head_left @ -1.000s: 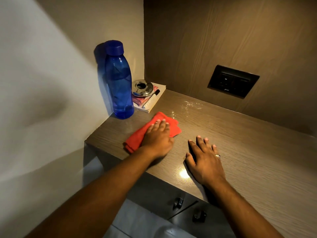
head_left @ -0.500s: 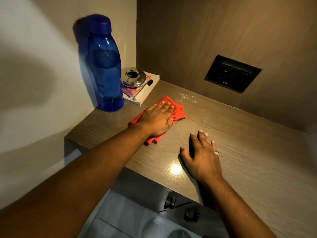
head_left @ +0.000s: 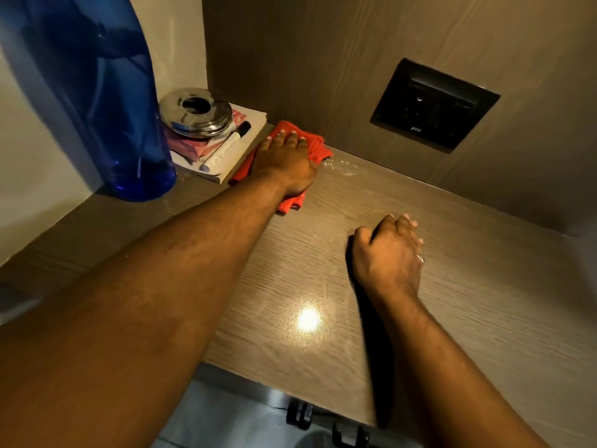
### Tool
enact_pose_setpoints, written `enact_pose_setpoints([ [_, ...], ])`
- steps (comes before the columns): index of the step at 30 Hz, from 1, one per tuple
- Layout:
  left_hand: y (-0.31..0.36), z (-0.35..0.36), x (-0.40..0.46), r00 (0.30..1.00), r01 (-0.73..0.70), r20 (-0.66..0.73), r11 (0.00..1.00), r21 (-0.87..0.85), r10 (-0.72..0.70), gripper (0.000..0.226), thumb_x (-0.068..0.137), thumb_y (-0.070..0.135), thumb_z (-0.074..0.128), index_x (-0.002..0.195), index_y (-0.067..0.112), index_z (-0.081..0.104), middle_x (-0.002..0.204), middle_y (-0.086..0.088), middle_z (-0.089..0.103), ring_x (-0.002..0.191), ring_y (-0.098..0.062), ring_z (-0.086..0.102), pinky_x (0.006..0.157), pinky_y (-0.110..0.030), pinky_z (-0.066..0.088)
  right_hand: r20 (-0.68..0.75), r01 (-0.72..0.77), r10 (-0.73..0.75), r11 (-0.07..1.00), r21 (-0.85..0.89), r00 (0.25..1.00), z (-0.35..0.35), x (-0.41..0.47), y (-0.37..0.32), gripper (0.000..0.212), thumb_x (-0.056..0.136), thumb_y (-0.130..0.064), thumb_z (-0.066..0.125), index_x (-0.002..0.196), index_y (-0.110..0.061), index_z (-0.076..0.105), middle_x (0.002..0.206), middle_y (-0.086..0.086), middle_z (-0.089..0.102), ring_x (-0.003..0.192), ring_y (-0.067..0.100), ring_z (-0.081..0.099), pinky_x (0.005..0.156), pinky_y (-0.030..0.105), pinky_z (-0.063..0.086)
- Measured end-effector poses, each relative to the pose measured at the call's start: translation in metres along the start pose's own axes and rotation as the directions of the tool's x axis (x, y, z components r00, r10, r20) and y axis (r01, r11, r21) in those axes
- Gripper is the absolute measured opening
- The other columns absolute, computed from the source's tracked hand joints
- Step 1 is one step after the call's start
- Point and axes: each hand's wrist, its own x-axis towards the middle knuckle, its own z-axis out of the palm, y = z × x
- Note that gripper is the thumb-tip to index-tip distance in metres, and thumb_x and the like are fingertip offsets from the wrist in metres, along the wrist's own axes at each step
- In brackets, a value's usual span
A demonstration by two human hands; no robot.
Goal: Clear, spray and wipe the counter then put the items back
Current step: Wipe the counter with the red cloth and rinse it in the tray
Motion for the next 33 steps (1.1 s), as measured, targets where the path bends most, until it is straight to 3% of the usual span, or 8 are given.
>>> enact_pose_setpoints([
  [6,0.029,-0.002,0.013,0.998,0.064,0.028,0.997,-0.035,-0.063,0.071,0.096,0.046,0.028,0.153,0.008,0.011,0.162,-0.011,0.007,0.149,-0.031,0.005,0.12,-0.046,0.001,-0.022,-0.032,0.033,0.999,0.019,0.999,0.002,0.004,0.0,0.051,0.095,-0.023,0.033,0.135,0.003,0.048,0.157,0.02,0.031,0.148,0.033,0.022,0.121,0.046,0.017],
  [11,0.056,-0.005,-0.017,0.973,-0.199,0.096,0.971,-0.132,0.212,0.058,0.096,0.03,0.034,0.149,0.009,0.028,0.159,-0.009,0.022,0.147,-0.027,0.018,0.12,-0.041,0.013,-0.04,-0.025,0.027,0.998,0.05,0.999,-0.001,0.004,0.001,0.045,0.094,-0.019,0.035,0.127,0.006,0.053,0.146,0.024,0.043,0.139,0.037,0.035,0.118,0.048,0.025],
  [14,0.03,-0.021,-0.033,0.97,-0.231,-0.009,0.916,-0.328,0.242,0.046,0.099,0.023,0.038,0.141,0.004,0.042,0.154,-0.017,0.032,0.143,-0.03,0.027,0.117,-0.036,0.022,-0.084,-0.019,0.029,0.992,0.127,0.996,-0.002,0.004,0.001,0.043,0.095,-0.022,0.035,0.124,0.006,0.052,0.142,0.027,0.045,0.136,0.038,0.037,0.114,0.051,0.028],
  [19,-0.033,-0.022,-0.093,0.979,-0.199,-0.089,0.951,-0.238,0.183,0.052,0.099,0.015,0.037,0.149,0.006,0.026,0.159,-0.015,0.019,0.148,-0.027,0.016,0.12,-0.039,0.016,-0.117,0.23,-0.213,0.96,0.162,0.97,-0.011,0.012,-0.039,0.054,0.1,-0.032,0.039,0.145,-0.002,0.039,0.158,0.02,0.028,0.149,0.031,0.019,0.122,0.043,0.016],
  [22,-0.046,-0.007,-0.13,0.993,-0.087,-0.095,0.988,-0.131,0.075,0.054,0.1,0.027,0.029,0.15,0.008,0.023,0.159,-0.012,0.023,0.147,-0.024,0.019,0.12,-0.039,0.016,0.025,0.284,-0.289,0.951,0.126,0.957,-0.001,0.041,-0.094,0.069,0.1,-0.047,0.034,0.15,0.0,0.029,0.16,0.022,0.023,0.15,0.033,0.017,0.123,0.045,0.013],
  [27,-0.044,-0.006,-0.134,0.994,-0.021,-0.108,0.998,-0.054,0.015,0.056,0.098,0.032,0.029,0.149,0.01,0.027,0.159,-0.008,0.024,0.147,-0.02,0.019,0.121,-0.038,0.015,0.25,0.06,-0.052,0.998,-0.023,0.967,0.026,0.081,-0.141,0.099,0.087,-0.077,0.02,0.156,-0.007,0.005,0.164,0.019,0.0,0.152,0.034,-0.003,0.119,0.057,-0.003],
  [30,-0.046,-0.005,-0.133,0.996,-0.049,-0.082,0.997,-0.066,0.043,0.055,0.098,0.029,0.029,0.149,0.01,0.027,0.159,-0.008,0.022,0.147,-0.02,0.018,0.121,-0.039,0.015,0.255,0.23,-0.201,0.969,-0.093,0.946,0.026,0.076,-0.118,0.091,0.091,-0.072,0.017,0.157,-0.01,0.004,0.165,0.016,-0.001,0.152,0.032,-0.003,0.12,0.056,-0.002],
  [33,-0.048,-0.008,-0.137,0.996,-0.06,-0.07,0.998,-0.036,0.058,0.056,0.1,0.033,0.024,0.15,0.01,0.024,0.16,-0.009,0.018,0.148,-0.021,0.015,0.121,-0.039,0.013,0.267,0.484,-0.444,0.869,-0.106,0.855,0.007,0.069,-0.058,0.082,0.094,-0.068,0.018,0.157,-0.017,0.005,0.166,0.008,-0.001,0.153,0.025,0.0,0.121,0.049,0.001],
])
